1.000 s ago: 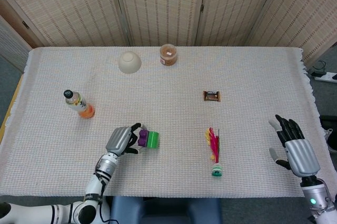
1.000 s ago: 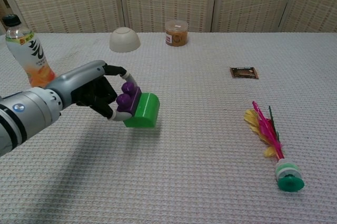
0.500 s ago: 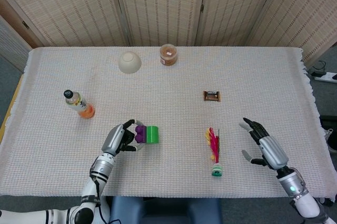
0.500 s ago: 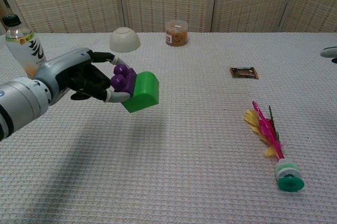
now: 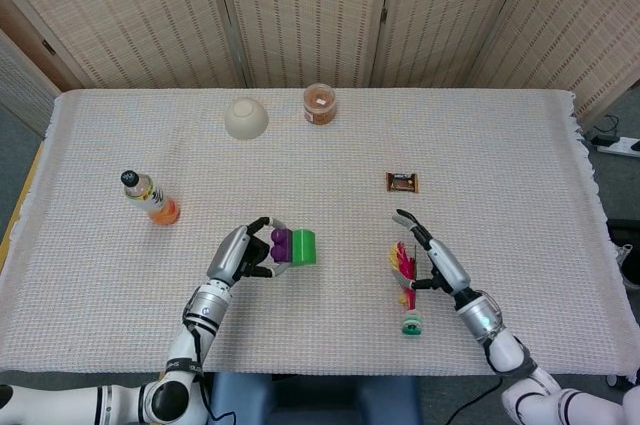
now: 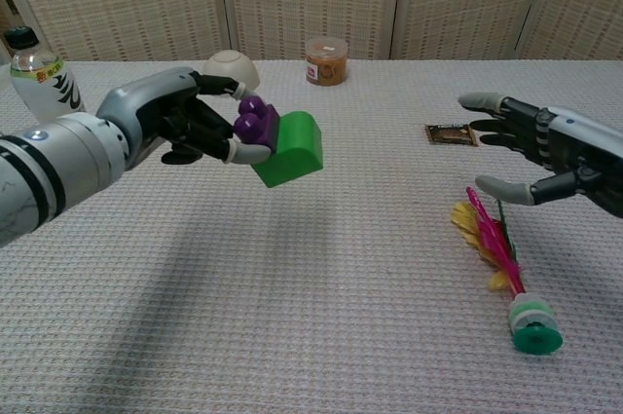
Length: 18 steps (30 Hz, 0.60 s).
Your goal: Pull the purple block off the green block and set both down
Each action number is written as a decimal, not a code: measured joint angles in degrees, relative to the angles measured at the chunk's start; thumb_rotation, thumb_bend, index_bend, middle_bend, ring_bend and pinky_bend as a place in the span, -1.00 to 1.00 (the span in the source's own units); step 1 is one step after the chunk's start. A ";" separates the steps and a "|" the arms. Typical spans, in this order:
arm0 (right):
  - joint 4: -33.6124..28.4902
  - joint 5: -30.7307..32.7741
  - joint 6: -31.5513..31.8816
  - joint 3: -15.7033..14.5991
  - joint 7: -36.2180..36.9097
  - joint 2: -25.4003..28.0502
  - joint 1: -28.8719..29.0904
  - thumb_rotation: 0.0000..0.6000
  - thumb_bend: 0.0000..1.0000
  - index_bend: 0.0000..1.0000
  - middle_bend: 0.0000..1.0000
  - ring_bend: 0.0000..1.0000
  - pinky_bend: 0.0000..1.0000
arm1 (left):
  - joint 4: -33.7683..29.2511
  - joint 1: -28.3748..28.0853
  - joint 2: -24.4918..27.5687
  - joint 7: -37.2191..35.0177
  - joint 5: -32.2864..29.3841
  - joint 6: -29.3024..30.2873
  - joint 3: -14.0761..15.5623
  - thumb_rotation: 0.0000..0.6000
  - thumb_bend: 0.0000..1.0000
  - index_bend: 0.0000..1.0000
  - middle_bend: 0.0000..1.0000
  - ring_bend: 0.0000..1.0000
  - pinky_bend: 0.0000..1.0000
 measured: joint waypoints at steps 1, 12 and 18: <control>-0.07 0.51 -0.45 0.34 0.41 -0.96 0.42 1.00 -0.23 -0.84 -1.00 -1.00 -1.00 | -0.03 -0.20 -0.04 0.12 -0.17 0.08 -0.28 1.00 -0.17 0.27 1.00 1.00 1.00; 1.30 4.84 -3.64 2.16 -0.61 -11.76 3.24 1.00 -0.23 -0.80 -1.00 -1.00 -1.00 | 0.10 -1.00 -0.17 0.48 -1.24 1.40 -1.74 1.00 -0.17 0.27 1.00 1.00 1.00; 1.54 5.90 -3.26 2.98 -1.27 -13.67 3.54 1.00 -0.23 -0.80 -1.00 -1.00 -1.00 | -0.90 -0.71 0.43 -0.18 -0.43 1.61 -1.26 1.00 -0.17 0.27 1.00 1.00 1.00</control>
